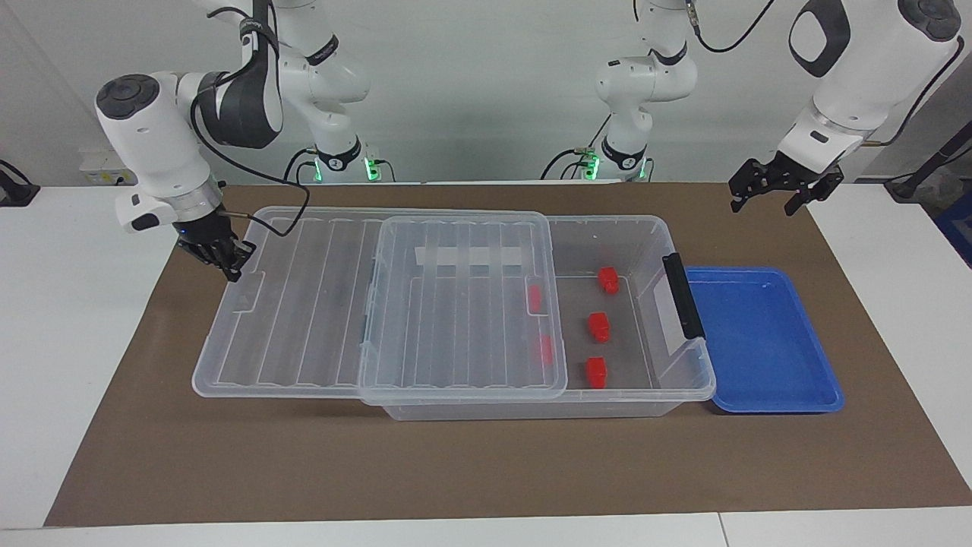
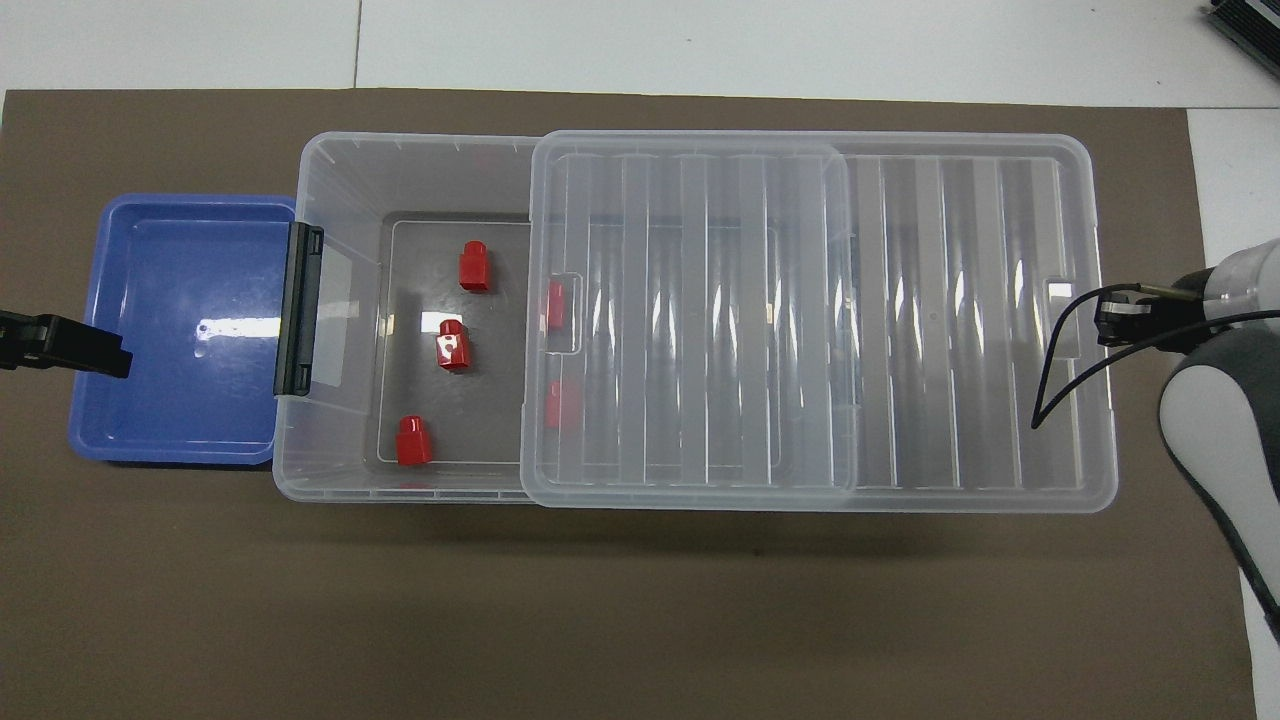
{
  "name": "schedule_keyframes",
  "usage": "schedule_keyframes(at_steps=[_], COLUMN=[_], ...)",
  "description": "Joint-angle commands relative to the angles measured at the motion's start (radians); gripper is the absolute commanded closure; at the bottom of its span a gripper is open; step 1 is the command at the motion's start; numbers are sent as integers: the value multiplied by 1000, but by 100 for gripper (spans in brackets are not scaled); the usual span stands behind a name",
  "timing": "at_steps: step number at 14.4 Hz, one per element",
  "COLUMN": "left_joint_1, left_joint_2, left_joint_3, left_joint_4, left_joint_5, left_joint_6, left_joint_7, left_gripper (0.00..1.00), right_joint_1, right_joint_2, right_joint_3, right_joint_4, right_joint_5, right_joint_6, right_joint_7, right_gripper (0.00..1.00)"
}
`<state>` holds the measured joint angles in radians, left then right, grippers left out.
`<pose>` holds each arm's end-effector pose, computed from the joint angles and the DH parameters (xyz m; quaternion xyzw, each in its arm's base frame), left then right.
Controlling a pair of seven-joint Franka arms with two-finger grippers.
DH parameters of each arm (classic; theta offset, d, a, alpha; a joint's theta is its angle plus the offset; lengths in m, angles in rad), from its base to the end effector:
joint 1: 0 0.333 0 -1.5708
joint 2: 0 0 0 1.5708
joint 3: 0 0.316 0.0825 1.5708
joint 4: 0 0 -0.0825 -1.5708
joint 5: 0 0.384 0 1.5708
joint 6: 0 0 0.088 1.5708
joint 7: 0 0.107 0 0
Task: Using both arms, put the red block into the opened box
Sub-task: 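Slide the clear lid shut over the box with the right gripper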
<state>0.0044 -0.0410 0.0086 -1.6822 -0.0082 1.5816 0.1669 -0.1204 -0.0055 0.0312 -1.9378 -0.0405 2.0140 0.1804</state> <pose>0.5398 0.0062 0.5954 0.9966 -0.0767 -0.0293 0.0069 0.5631 -0.0527 0.4914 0.9910 -0.1264 0.0416 0.0168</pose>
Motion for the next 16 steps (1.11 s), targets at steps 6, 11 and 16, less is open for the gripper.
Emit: schedule_keyframes(at_steps=[6,11,16], left_joint_1=[3,3,2], left_joint_2=[-33,-33,-33], left_joint_3=[7,7,7], left_joint_4=[-39,-39,-39], left_joint_5=[-1,-1,-1], left_joint_6=[29,29,29], left_joint_7=[16,14,16], left_gripper=[0,0,0], right_joint_1=[-56,-45,39], right_joint_2=[1,1,-13], right_joint_3=[1,4,6], right_joint_4=[-36,-43,-38], right_joint_5=[16,17,34], right_joint_6=[60,49,8], right_joint_7=[-73,-76,-91], right_gripper=[100,100,100])
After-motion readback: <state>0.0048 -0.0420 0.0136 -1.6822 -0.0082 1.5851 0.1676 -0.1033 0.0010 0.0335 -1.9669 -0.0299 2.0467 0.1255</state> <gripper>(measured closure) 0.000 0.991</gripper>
